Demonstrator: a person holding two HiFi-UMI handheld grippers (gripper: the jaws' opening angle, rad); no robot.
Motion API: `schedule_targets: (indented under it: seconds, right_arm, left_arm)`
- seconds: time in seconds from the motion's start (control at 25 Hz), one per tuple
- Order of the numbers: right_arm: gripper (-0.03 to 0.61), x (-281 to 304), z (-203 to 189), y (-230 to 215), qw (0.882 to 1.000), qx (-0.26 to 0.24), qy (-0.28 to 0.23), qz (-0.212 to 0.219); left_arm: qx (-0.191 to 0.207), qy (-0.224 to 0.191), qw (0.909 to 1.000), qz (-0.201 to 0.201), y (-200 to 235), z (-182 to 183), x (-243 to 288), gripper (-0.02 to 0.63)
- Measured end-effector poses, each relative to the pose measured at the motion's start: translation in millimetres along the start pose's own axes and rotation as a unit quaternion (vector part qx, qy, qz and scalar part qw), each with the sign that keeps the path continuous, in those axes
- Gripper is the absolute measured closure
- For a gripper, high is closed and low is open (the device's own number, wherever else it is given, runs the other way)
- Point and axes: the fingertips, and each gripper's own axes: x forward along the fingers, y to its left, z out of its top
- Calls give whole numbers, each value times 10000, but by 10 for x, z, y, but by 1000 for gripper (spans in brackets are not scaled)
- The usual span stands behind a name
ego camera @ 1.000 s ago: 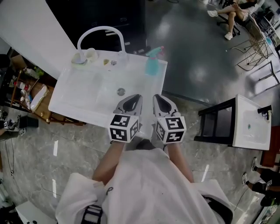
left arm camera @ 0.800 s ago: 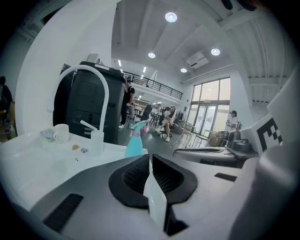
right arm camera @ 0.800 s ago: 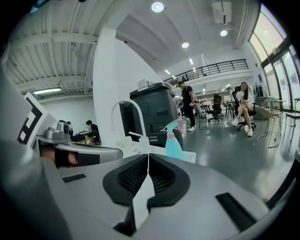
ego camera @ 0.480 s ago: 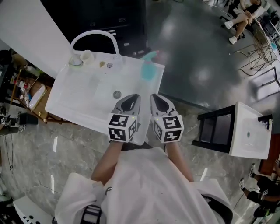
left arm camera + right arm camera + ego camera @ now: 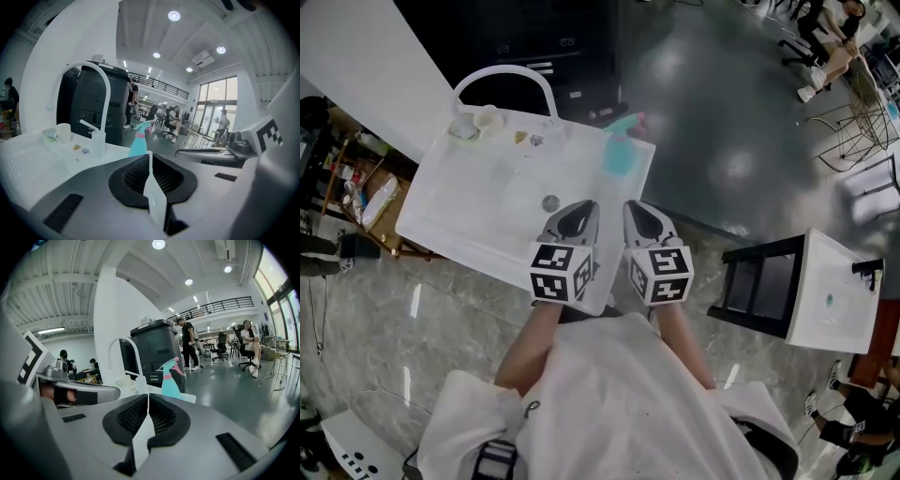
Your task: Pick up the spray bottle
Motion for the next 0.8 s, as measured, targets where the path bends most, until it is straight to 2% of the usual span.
schedule_targets:
  seconds: [0.24,0.68,0.72,0.8]
  right_arm:
    - [549,135,35,-137,9996,-8,15,-281]
    - [546,574,261,-324,9987,9,-111,-489]
    - [537,610,270,-337,9988,26,-110,-484]
    - [449,679,266,-348,9990,89,-74,-437]
  left_arm:
    - [18,-24,10000,-42,93,91,119,572]
    - [-31,150,9998,-138,397,156,391,572]
    - [-36,174,9997,-143,422,152,408,572]
    - [-48,225,9996,-153,467,138,435,572]
